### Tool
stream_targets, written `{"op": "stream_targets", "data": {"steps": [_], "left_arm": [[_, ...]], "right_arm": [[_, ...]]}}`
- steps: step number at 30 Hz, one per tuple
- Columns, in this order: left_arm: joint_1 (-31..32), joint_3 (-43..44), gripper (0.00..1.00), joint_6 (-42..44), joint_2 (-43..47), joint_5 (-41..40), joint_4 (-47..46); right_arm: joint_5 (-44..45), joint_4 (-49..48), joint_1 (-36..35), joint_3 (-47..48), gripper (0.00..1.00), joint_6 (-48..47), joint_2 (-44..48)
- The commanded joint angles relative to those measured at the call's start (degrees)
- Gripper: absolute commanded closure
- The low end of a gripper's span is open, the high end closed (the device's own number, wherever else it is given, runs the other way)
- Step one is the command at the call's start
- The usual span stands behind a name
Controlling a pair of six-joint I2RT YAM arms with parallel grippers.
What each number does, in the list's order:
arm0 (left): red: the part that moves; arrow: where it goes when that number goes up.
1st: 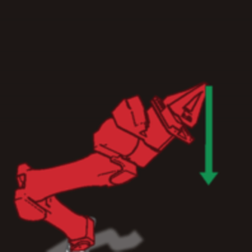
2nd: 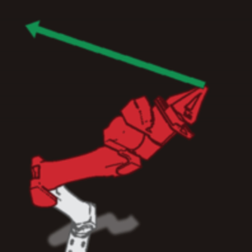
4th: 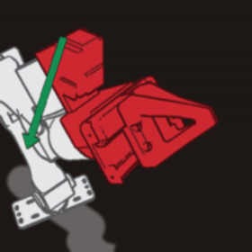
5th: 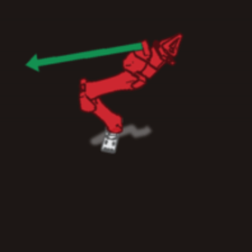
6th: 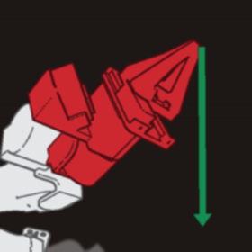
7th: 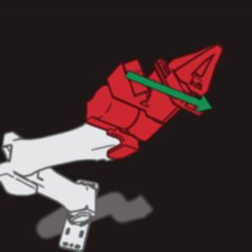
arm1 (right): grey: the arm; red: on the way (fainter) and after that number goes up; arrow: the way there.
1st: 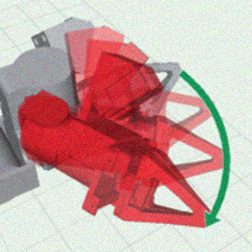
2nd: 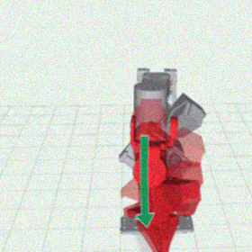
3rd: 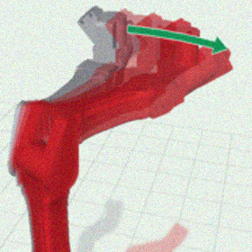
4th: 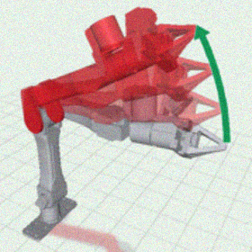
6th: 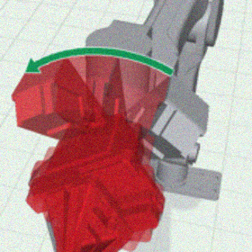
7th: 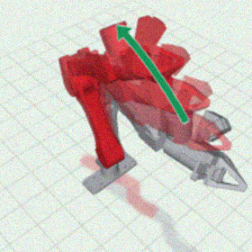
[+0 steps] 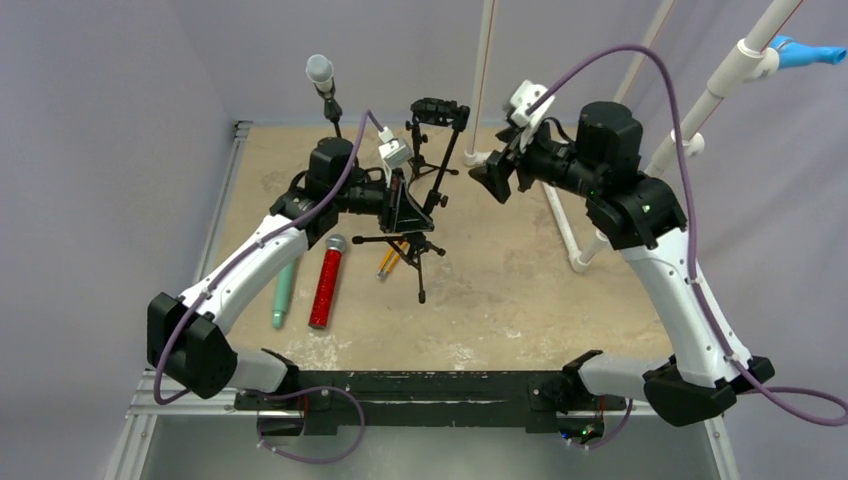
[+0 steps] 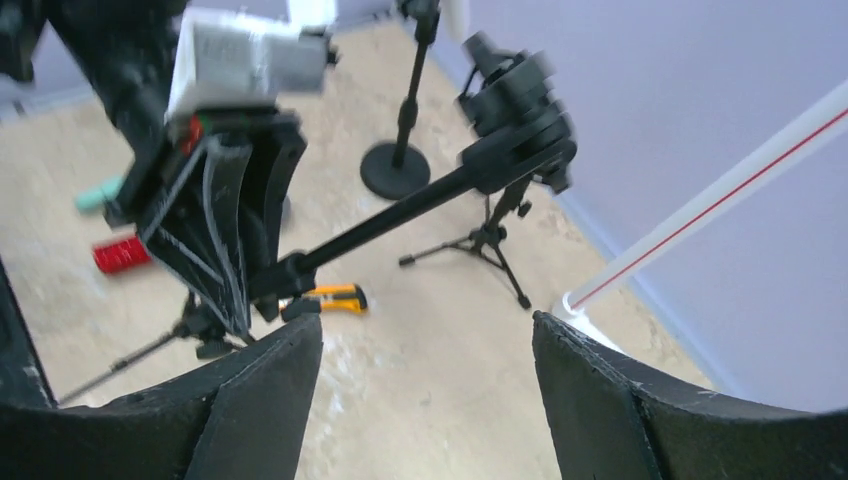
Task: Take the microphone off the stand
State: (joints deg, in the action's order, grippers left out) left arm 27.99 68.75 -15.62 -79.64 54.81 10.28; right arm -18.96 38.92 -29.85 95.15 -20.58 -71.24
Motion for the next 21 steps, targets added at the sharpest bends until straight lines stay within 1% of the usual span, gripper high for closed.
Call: {"op": "stream_targets", "data": {"steps": [1, 7, 12, 15, 16, 18, 21], "left_arm": [[0.2, 2.1, 1.00, 9.0, 4.5, -1.1, 2.6], [1.1, 2.1, 1.00, 12.1, 5.7, -3.6, 5.7], [2.4, 2.4, 1.00, 17.1, 5.9, -6.1, 9.3], [3.0, 2.4, 1.00, 18.6, 5.7, -7.4, 10.3], [3.3, 2.4, 1.00, 18.9, 5.7, -7.8, 10.5], [3.8, 2.7, 1.00, 19.4, 5.6, -8.6, 11.0], [4.2, 3.3, 1.00, 19.3, 5.3, -9.0, 11.1]], "right_arm": [[-5.4, -3.9, 4.1, 4.2, 0.25, 16.5, -1.2], [-11.3, -8.6, 6.8, 4.8, 0.23, 25.8, -4.0], [-14.5, -11.0, 7.2, 4.5, 0.22, 29.6, -5.9], [-15.9, -12.3, 7.3, 3.5, 0.23, 31.3, -6.6], [-16.2, -12.6, 7.3, 2.9, 0.24, 31.8, -6.8], [-16.7, -13.5, 7.3, 1.7, 0.31, 32.5, -7.0], [-16.7, -14.6, 7.3, -1.0, 0.48, 33.1, -6.9]]}}
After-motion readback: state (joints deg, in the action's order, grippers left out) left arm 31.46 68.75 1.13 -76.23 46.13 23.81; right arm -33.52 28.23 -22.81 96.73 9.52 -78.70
